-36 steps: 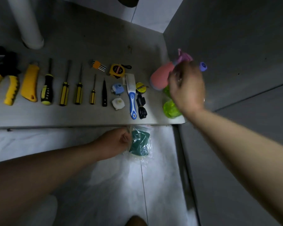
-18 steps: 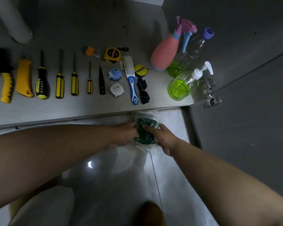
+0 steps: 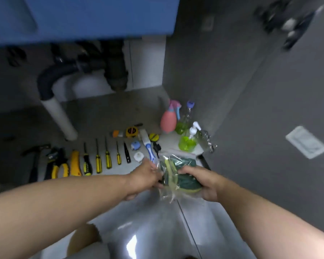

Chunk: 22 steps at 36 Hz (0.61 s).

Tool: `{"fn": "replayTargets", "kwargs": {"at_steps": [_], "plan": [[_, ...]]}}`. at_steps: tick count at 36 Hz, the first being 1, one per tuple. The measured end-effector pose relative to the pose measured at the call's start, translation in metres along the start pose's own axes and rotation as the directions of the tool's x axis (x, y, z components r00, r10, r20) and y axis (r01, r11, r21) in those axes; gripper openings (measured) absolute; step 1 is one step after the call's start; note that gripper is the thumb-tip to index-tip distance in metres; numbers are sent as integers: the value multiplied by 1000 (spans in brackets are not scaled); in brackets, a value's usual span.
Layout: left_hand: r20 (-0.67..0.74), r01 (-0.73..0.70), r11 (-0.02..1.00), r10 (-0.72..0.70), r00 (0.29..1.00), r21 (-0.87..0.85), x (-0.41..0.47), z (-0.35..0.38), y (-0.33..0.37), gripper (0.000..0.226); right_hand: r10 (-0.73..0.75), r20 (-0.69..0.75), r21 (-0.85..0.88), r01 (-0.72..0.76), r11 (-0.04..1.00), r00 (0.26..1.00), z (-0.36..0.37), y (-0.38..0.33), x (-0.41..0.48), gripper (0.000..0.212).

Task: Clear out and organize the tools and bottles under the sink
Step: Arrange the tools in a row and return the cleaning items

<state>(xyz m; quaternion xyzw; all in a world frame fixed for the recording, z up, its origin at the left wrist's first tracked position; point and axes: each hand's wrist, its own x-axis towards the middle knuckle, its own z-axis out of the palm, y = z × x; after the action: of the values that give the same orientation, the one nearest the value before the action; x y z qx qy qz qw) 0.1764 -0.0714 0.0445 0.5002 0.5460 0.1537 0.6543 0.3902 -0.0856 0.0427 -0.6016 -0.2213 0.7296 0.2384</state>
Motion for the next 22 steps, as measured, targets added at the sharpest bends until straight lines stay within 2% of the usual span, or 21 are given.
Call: {"fn": "replayTargets", "kwargs": {"at_steps": [3,5,10,12,14,19,22], "plan": [[-237,-70,992,43,971,-107,-31,3,30,28,-136,26,82,133,988,990,16,-25,-51,49],[-327,-124,971,52,944,-203,-53,2,51,35,-222,93,123,210,970,971,31,-37,-84,55],[-397,-259,964,213,893,-66,-128,-13,92,67,-396,139,180,370,911,908,69,-49,-160,79],[-374,-357,928,296,879,-106,-161,-14,100,59,-456,192,234,411,881,869,82,-48,-183,70],[-269,-457,866,399,877,-204,-189,-11,105,39,-507,268,273,440,855,819,94,-47,-200,55],[-110,-540,770,538,836,-338,-235,-7,115,53,-611,238,203,577,791,755,120,-45,-224,60],[-139,-581,716,578,804,-386,-239,-8,116,52,-700,199,169,680,714,686,129,-47,-225,51]]}}
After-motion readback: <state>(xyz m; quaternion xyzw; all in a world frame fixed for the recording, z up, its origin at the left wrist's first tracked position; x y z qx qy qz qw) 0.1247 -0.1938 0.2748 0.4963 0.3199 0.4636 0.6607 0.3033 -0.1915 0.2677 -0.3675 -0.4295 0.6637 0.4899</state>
